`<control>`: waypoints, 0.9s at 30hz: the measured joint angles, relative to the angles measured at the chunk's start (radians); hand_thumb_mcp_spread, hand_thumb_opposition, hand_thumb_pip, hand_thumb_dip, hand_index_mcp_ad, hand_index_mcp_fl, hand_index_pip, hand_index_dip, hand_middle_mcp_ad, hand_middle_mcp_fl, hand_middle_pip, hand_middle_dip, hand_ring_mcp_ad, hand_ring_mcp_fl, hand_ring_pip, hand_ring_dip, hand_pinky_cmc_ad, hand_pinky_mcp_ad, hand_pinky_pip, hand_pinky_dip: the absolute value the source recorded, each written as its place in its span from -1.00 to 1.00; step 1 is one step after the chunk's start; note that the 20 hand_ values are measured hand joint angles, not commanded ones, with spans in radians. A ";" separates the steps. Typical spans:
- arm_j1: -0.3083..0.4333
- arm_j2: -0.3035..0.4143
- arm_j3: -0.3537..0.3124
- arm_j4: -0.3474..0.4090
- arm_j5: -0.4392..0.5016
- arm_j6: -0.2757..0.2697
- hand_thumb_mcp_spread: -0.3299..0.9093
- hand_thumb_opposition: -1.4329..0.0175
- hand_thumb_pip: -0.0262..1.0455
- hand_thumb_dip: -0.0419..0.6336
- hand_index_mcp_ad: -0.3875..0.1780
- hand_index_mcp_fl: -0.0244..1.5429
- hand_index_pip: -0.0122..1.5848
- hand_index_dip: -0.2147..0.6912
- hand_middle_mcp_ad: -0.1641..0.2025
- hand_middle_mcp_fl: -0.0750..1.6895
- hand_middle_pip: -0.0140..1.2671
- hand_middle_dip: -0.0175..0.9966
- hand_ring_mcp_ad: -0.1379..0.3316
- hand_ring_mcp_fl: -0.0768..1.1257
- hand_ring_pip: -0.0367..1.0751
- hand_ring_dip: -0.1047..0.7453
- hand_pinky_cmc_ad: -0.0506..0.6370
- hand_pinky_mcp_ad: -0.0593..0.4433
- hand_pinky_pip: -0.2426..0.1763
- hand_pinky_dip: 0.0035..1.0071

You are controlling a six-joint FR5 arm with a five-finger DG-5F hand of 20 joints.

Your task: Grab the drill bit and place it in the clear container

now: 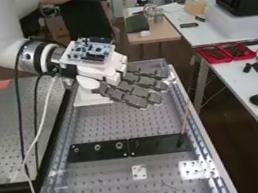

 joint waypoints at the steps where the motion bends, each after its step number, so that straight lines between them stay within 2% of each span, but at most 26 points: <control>1: -0.001 -0.006 -0.003 0.005 0.007 0.005 -0.48 0.98 -0.97 -0.84 0.43 -0.96 -0.96 -0.50 0.31 -0.90 -0.97 -0.91 0.23 -0.84 -0.91 -0.72 -0.68 -0.47 0.13 -0.97; 4: -0.005 -0.030 -0.017 0.038 0.047 0.023 -0.48 0.98 -0.97 -0.84 0.46 -0.96 -0.96 -0.50 0.30 -0.90 -0.97 -0.91 0.17 -0.85 -0.91 -0.72 -0.72 -0.47 0.13 -0.97; 5: -0.007 -0.040 -0.027 0.068 0.072 0.033 -0.45 0.96 -0.89 -0.86 0.46 -0.94 -0.96 -0.50 0.30 -0.90 -0.96 -0.91 0.17 -0.85 -0.90 -0.72 -0.72 -0.49 0.13 -0.97; 6: -0.008 -0.047 -0.034 0.093 0.090 0.041 -0.41 0.90 -0.73 -0.82 0.46 -0.92 -0.97 -0.50 0.31 -0.89 -0.95 -0.91 0.17 -0.85 -0.90 -0.72 -0.72 -0.49 0.13 -0.97; 8: -0.009 -0.054 -0.044 0.122 0.109 0.048 -0.16 0.67 -0.26 -0.81 0.46 -0.81 -0.95 -0.41 0.31 -0.90 -0.89 -0.91 0.22 -0.85 -0.88 -0.72 -0.74 -0.49 0.13 -0.96; 9: -0.010 -0.061 -0.051 0.148 0.124 0.051 -0.11 0.57 -0.21 -0.80 0.46 -0.77 -0.94 -0.32 0.30 -0.88 -0.87 -0.91 0.23 -0.83 -0.87 -0.72 -0.69 -0.49 0.13 -0.96; 11: -0.010 -0.072 -0.059 0.176 0.146 0.053 -0.04 0.36 -0.21 -0.76 0.46 -0.72 -0.92 -0.15 0.30 -0.85 -0.84 -0.89 0.21 -0.85 -0.81 -0.72 -0.61 -0.47 0.10 -0.94; 12: -0.011 -0.080 -0.063 0.193 0.156 0.054 -0.02 0.31 -0.21 -0.77 0.46 -0.73 -0.92 -0.11 0.30 -0.85 -0.85 -0.90 0.21 -0.83 -0.80 -0.72 -0.55 -0.49 0.10 -0.92; 14: -0.012 -0.090 -0.068 0.213 0.168 0.053 0.00 0.19 -0.17 -0.71 0.46 -0.65 -0.92 0.12 0.30 -0.85 -0.84 -0.85 0.21 -0.83 -0.80 -0.72 -0.52 -0.47 0.02 -0.89; 16: -0.011 -0.101 -0.071 0.234 0.178 0.046 0.01 0.15 -0.05 -0.66 0.46 -0.60 -0.92 0.19 0.31 -0.85 -0.83 -0.84 0.21 -0.83 -0.80 -0.72 -0.45 -0.47 0.03 -0.89; 18: -0.011 -0.115 -0.070 0.246 0.186 0.032 0.03 0.08 -0.03 -0.60 0.46 -0.57 -0.90 0.28 0.30 -0.80 -0.82 -0.81 0.23 -0.84 -0.80 -0.72 -0.46 -0.47 -0.06 -0.87; 21: -0.010 -0.126 -0.067 0.274 0.195 0.012 0.08 0.02 0.06 -0.48 0.44 -0.54 -0.87 0.32 0.30 -0.80 -0.81 -0.75 0.22 -0.84 -0.80 -0.72 -0.42 -0.47 -0.10 -0.86; 22: -0.008 -0.131 -0.065 0.288 0.198 0.003 0.08 -0.01 0.12 -0.42 0.42 -0.53 -0.81 0.31 0.30 -0.80 -0.82 -0.75 0.22 -0.84 -0.81 -0.72 -0.39 -0.47 -0.13 -0.86; 23: -0.008 -0.134 -0.063 0.292 0.199 -0.001 0.11 -0.02 0.17 -0.39 0.41 -0.55 -0.65 0.33 0.30 -0.80 -0.82 -0.75 0.23 -0.85 -0.81 -0.72 -0.36 -0.47 -0.13 -0.86; 27: -0.002 -0.162 -0.034 0.294 0.194 -0.018 0.18 -0.05 0.20 -0.27 0.41 -0.70 -0.12 0.36 0.30 -0.80 -0.82 -0.71 0.23 -0.84 -0.79 -0.72 -0.37 -0.47 -0.13 -0.86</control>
